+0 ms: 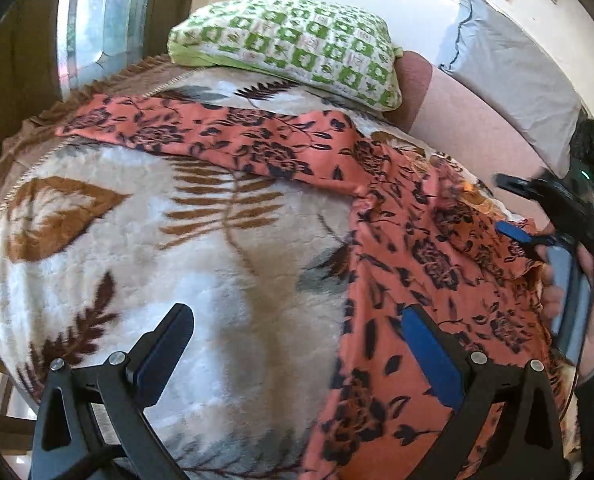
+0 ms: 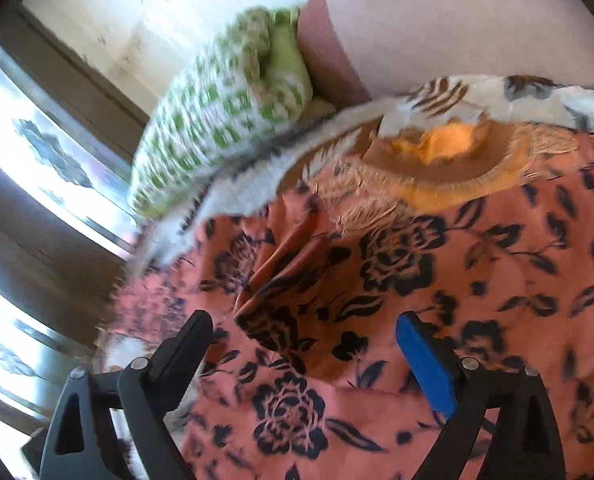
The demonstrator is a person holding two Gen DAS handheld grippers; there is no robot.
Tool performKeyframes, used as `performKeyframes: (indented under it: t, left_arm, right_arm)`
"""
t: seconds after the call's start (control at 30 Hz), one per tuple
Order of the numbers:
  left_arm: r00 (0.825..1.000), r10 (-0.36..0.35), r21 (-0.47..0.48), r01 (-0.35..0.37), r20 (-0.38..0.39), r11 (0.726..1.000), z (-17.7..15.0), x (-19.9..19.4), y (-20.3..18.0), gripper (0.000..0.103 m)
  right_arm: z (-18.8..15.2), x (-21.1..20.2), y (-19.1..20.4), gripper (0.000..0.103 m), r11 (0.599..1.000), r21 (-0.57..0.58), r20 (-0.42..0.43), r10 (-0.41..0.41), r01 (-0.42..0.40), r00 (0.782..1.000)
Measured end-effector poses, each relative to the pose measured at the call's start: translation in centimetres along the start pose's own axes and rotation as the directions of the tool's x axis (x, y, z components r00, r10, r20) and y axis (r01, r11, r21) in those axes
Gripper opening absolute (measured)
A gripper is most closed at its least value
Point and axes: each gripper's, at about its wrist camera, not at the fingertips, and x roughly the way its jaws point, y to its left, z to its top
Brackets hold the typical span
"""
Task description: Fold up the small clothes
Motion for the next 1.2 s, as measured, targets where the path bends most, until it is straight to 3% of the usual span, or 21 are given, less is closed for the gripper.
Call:
performKeyframes:
  t: [0.13, 0.23, 0.3, 0.4, 0.47, 0.53, 0.63, 0.7, 0.73, 0.77, 0.83, 0.87, 0.93, 1.0, 1.03, 1.07, 1.13, 1.2]
  left_arm:
    - [0.992, -0.127, -0.005, 0.127, -0.027, 0.992, 2.7, 1.3, -3.4, 0.103]
    - [0.976, -0.198, 0.031, 0.202, -0.085, 0.979, 5.7, 4.3, -8.1, 0.103]
    - [0.971, -0.195, 0.052, 0.204, -0.137, 0.978, 7.0, 7.2, -10.6, 0.103]
    - [0.956, -0.181, 0.026, 0.192, -0.231, 0.981, 8.0, 12.4, -13.3, 0.102]
    - [0.950, -0.172, 0.008, 0.180, -0.260, 0.984, 7.8, 14.2, -13.9, 0.090]
    - [0.947, -0.157, -0.005, 0.162, -0.281, 0.987, 7.8, 15.8, -14.5, 0.085]
    - [0.955, -0.113, -0.019, 0.112, -0.275, 0.993, 7.9, 17.2, -14.4, 0.072]
    - [0.965, -0.066, 0.018, 0.073, -0.255, 0.997, 8.0, 17.3, -14.8, 0.059]
    - [0.967, -0.038, 0.037, 0.049, -0.253, 0.998, 8.2, 17.3, -14.7, 0.046]
    - [0.968, -0.013, 0.052, 0.027, -0.249, 0.998, 8.2, 17.5, -14.8, 0.039]
    - [0.972, -0.005, 0.056, 0.019, -0.235, 0.998, 8.2, 17.8, -14.7, 0.036]
    - [0.973, 0.000, 0.059, 0.014, -0.229, 0.998, 8.2, 18.0, -14.8, 0.036]
    - [0.975, 0.010, 0.077, 0.007, -0.222, 0.997, 8.3, 18.2, -15.0, 0.036]
    - [0.975, 0.016, 0.089, 0.004, -0.221, 0.996, 8.4, 18.3, -15.1, 0.036]
    - [0.975, 0.015, 0.090, 0.005, -0.221, 0.996, 8.5, 18.2, -15.0, 0.036]
    - [0.975, 0.015, 0.090, 0.005, -0.221, 0.996, 8.6, 18.1, -15.0, 0.036]
    - [0.981, 0.016, 0.093, 0.003, -0.193, 0.996, 8.9, 17.3, -15.0, 0.036]
    - [0.992, 0.011, 0.123, 0.005, -0.127, 0.992, 9.0, 15.9, -15.2, 0.036]
  right_arm:
    - [-0.6, -5.6, -4.3, 0.095, 0.991, 0.129, 0.105, 0.029, -0.043, 0.994]
    - [-2.4, -8.3, -8.9, 0.095, 0.952, 0.288, 0.172, 0.053, -0.102, 0.984]
    - [-3.7, -9.6, -12.2, 0.095, 0.898, 0.410, 0.213, 0.073, -0.157, 0.974]
    - [-4.9, -10.5, -16.9, 0.095, 0.786, 0.571, 0.283, 0.080, -0.235, 0.956]
    - [-4.9, -10.6, -18.6, 0.095, 0.749, 0.615, 0.298, 0.069, -0.246, 0.952]
    - [-4.3, -10.8, -19.7, 0.095, 0.723, 0.636, 0.322, 0.070, -0.270, 0.944]
    - [-3.6, -10.6, -21.9, 0.094, 0.632, 0.706, 0.382, 0.040, -0.320, 0.923]
    - [-3.8, -10.2, -23.0, 0.082, 0.574, 0.743, 0.408, 0.020, -0.345, 0.913]
    - [-3.9, -10.4, -23.3, 0.051, 0.563, 0.750, 0.421, -0.003, -0.346, 0.907]
    - [-4.1, -11.8, -23.5, 0.018, 0.572, 0.757, 0.440, -0.087, -0.317, 0.894]
    - [-4.6, -14.1, -23.6, 0.017, 0.604, 0.767, 0.430, -0.232, -0.217, 0.873]
    - [-5.0, -14.1, -23.8, 0.017, 0.607, 0.773, 0.409, -0.254, -0.185, 0.877]
    - [-5.1, -13.7, -24.3, 0.018, 0.617, 0.780, 0.333, -0.266, -0.106, 0.905]
    - [-5.2, -14.0, -24.5, 0.019, 0.642, 0.764, 0.310, -0.282, -0.061, 0.908]
    - [-5.1, -13.9, -24.6, 0.026, 0.644, 0.762, 0.307, -0.264, -0.070, 0.915]
    - [-4.8, -13.3, -24.8, 0.044, 0.641, 0.764, 0.274, -0.213, -0.077, 0.938]
    - [-4.7, -13.5, -24.5, 0.060, 0.672, 0.736, 0.248, -0.147, -0.087, 0.957]
    - [-4.4, -15.2, -22.8, 0.061, 0.727, 0.687, 0.226, -0.183, -0.024, 0.957]
